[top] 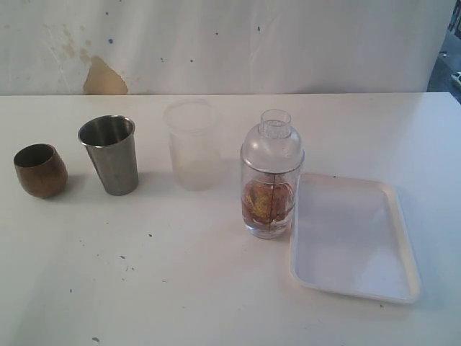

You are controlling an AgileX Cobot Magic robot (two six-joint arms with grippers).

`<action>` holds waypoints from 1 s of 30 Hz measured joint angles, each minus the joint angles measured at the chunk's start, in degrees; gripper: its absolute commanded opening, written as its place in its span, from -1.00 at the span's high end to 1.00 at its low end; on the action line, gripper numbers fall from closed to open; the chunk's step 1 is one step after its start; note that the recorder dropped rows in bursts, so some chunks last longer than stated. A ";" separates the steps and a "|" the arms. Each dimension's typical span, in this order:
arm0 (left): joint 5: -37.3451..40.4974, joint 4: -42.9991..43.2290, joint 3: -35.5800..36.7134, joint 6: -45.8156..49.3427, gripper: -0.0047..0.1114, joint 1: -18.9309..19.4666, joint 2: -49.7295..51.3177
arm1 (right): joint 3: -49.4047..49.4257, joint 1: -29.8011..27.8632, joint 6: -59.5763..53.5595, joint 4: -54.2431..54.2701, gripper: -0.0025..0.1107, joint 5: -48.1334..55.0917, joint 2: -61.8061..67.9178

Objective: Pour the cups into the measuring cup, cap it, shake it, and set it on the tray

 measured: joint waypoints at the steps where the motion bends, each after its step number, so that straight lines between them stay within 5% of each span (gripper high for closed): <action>1: 0.48 -0.32 0.00 0.96 0.92 0.13 -0.29 | 0.00 0.00 0.00 0.00 0.96 0.00 0.00; 9: 0.85 -4.21 0.00 8.87 0.92 0.13 -1.21 | 0.00 0.00 0.00 0.00 0.96 0.00 0.00; 30: 1.80 -4.30 0.00 2.65 0.92 0.13 -2.65 | 0.00 0.00 0.00 0.00 0.96 0.00 0.00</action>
